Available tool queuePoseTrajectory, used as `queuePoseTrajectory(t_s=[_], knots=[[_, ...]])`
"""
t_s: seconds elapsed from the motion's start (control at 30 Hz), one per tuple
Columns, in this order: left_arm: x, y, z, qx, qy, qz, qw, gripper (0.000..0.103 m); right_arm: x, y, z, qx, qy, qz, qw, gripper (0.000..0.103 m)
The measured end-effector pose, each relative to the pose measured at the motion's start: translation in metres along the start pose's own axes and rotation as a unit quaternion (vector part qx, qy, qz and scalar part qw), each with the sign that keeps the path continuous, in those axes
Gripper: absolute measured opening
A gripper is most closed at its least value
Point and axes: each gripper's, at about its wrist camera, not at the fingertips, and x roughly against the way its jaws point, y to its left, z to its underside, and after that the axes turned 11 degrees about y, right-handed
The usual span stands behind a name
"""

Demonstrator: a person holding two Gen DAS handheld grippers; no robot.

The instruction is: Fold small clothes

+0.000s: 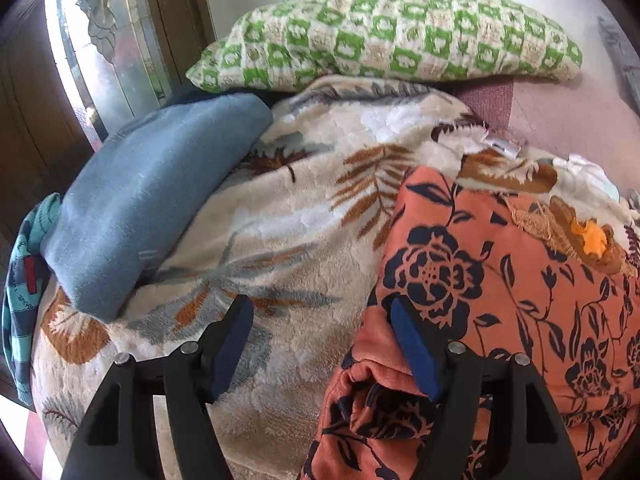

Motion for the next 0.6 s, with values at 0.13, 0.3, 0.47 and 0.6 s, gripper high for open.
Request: queuePoseTrajectory(t_s=[0.13,0.3,0.47,0.6], knots=[[0.024,-0.008,0.003,-0.003,-0.047,0.038,0.9981,0.073,-0.002,0.036,0.013,0.064,0.024,-0.061,0.996,0.010],[0.011,-0.047,0.017,-0.091,-0.006,0.052,0.9945,0.073,-0.044,0.079,0.047,0.150,0.090,-0.032,0.984,0.010],[-0.011,-0.064,0.027,-0.141,0.035,0.008,0.9894,0.079,-0.060,0.076,0.054,0.150,0.125,-0.006,0.981,0.010],[-0.028,-0.052,0.029,-0.087,0.061,0.012,0.9943,0.103,-0.032,0.063,0.037,0.126,0.045,-0.003,0.991,0.010]])
